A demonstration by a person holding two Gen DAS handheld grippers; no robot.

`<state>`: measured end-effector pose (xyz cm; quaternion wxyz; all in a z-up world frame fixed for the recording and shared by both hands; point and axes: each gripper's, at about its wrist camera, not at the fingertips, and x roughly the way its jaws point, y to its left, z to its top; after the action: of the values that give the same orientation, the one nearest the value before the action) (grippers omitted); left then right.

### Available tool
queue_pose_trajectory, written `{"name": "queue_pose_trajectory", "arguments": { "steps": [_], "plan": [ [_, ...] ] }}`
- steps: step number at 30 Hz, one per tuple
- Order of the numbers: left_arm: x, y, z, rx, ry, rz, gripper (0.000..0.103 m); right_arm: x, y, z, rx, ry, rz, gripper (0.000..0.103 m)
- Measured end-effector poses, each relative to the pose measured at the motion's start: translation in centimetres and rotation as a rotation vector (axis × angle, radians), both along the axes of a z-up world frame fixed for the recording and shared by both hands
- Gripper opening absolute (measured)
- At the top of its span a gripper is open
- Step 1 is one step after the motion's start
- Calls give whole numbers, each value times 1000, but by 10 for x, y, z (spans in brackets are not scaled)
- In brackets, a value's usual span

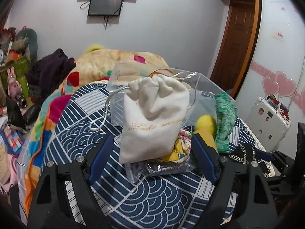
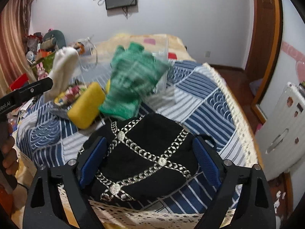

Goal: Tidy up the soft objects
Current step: 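Grasp the white pouch with the left tool while the right tool grasps the black bag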

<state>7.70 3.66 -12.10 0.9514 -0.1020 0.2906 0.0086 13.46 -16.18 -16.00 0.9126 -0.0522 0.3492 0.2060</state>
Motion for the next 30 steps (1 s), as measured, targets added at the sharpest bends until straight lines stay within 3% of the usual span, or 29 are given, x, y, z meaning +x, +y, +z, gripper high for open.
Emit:
{"name": "queue_pose_trajectory", "arguments": {
  "steps": [2,7,10,12,15,22,30],
  "plan": [
    [6,1,0,-3,1,2,83,-2,0,-1,-10,-5,13,80],
    [22,3,-1,-14,18,-5,83,-6,-4,2,16,-3,28,59],
    [27,4,-4,-22,29,-19,70,-4,-5,1,19,5,40,45],
    [27,5,-8,-40,40,-33,53,-2,-5,2,30,10,44,36],
    [24,5,-11,-37,38,-39,43,-1,-7,4,54,15,41,24],
    [7,-6,-8,26,9,-60,34,-5,-8,11,56,-16,32,17],
    [-11,2,20,6,-59,-70,33,-3,-25,30,86,-62,-13,17]
  ]
}}
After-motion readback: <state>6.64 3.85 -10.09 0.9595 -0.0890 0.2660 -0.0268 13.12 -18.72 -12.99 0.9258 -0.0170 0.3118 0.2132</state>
